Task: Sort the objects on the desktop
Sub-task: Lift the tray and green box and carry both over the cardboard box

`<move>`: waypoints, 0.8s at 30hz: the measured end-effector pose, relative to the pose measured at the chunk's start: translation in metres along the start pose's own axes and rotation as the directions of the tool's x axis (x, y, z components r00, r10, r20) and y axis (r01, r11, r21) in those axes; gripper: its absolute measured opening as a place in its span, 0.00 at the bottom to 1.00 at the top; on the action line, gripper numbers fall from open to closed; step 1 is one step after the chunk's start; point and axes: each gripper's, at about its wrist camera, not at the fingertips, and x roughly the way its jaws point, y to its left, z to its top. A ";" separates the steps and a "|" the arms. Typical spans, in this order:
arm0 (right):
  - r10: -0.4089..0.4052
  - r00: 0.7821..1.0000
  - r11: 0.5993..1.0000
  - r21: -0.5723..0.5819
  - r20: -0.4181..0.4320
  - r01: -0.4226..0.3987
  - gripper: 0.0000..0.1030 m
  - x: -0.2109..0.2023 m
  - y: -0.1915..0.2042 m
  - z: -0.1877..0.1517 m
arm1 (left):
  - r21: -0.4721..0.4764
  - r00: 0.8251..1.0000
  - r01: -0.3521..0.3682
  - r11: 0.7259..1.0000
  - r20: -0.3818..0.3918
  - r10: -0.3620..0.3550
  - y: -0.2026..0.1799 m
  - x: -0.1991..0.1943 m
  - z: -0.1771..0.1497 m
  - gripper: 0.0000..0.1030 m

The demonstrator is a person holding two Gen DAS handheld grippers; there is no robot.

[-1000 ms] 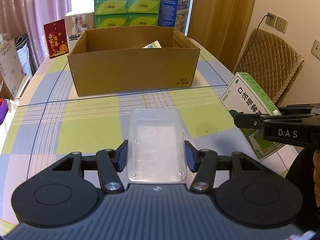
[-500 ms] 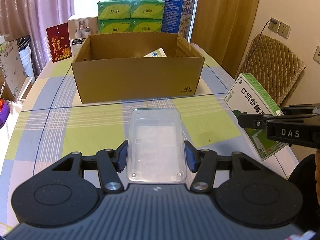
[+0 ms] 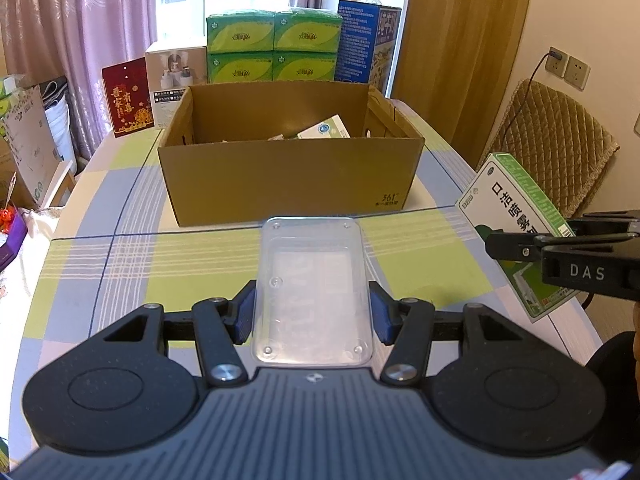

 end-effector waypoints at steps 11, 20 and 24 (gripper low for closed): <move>0.009 1.000 1.000 -0.024 0.013 -0.009 0.27 0.003 0.002 0.018 | 0.005 1.000 -0.006 1.000 -0.001 0.006 0.006 0.002 0.016 0.50; 0.017 1.000 0.999 -0.048 0.023 -0.016 0.27 0.010 0.003 0.041 | 0.012 1.000 -0.018 1.000 -0.001 0.018 0.014 0.009 0.035 0.50; 0.019 1.000 0.998 -0.061 0.025 -0.018 0.27 0.016 0.003 0.050 | 0.020 1.000 -0.017 1.000 -0.001 0.017 0.016 0.014 0.041 0.50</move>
